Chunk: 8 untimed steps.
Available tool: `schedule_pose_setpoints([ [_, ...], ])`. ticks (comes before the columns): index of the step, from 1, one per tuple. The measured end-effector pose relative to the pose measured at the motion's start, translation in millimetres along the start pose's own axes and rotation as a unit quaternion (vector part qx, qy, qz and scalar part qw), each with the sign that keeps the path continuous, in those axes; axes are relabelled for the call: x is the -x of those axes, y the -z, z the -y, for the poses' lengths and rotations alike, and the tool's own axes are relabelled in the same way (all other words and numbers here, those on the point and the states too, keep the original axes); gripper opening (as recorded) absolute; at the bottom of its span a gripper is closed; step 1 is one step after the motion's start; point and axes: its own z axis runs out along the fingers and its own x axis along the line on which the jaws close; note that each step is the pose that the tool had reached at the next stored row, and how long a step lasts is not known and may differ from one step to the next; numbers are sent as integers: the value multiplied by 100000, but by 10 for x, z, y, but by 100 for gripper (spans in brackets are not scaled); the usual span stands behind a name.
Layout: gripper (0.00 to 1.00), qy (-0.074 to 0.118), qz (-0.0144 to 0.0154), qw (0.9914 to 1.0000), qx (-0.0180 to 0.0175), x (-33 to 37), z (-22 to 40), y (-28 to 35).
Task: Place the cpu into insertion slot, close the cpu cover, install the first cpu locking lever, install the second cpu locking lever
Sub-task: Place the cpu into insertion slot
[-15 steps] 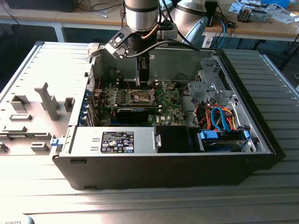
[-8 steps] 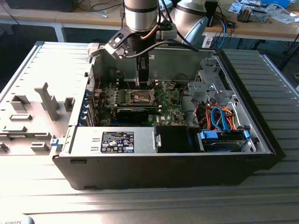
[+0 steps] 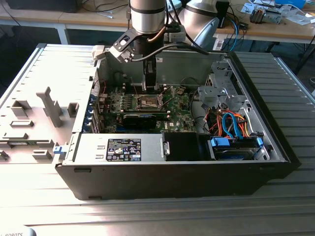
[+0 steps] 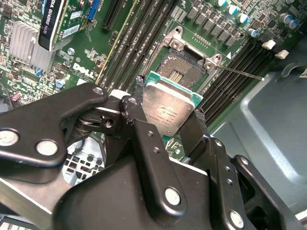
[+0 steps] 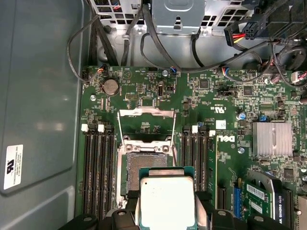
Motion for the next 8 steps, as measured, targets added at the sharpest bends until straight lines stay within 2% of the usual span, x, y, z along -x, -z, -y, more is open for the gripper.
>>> schedule_pose_setpoints([
  [8, 54, 127, -40, 100000, 0, -8, 4, -52],
])
